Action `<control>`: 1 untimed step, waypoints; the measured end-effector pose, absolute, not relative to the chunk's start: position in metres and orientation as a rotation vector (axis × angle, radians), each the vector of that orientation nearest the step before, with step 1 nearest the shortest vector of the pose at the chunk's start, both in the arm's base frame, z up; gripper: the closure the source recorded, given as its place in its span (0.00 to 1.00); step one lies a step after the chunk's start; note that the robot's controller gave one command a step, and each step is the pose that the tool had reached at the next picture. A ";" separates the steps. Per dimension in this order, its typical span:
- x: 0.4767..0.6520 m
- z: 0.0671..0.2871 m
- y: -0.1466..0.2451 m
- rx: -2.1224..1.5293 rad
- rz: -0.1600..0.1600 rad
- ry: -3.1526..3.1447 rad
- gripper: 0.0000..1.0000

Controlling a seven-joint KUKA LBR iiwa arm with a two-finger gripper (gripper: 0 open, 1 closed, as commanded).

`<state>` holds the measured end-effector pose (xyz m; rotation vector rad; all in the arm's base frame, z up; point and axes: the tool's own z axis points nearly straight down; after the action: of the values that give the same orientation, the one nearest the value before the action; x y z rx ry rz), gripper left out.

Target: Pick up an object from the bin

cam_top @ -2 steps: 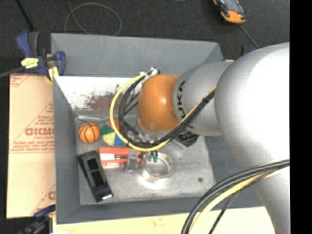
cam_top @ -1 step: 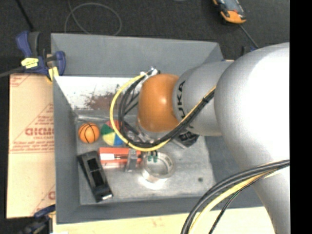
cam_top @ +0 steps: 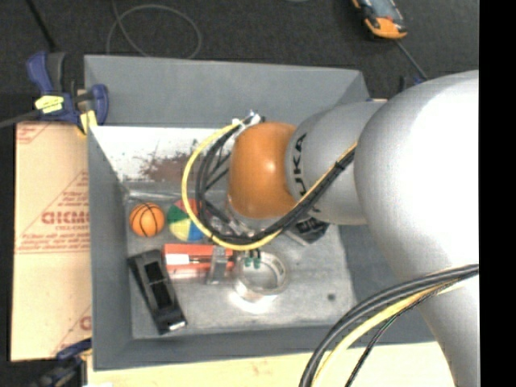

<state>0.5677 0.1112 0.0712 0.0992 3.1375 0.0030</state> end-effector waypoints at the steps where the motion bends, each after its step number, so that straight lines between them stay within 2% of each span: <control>1: 0.570 0.071 0.109 0.039 0.004 3.136 1.00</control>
Offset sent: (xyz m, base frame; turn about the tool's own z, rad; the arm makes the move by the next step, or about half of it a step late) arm 0.0341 -0.0204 0.1621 -0.0750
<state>0.5696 0.1088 0.0713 0.0387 3.1364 0.0039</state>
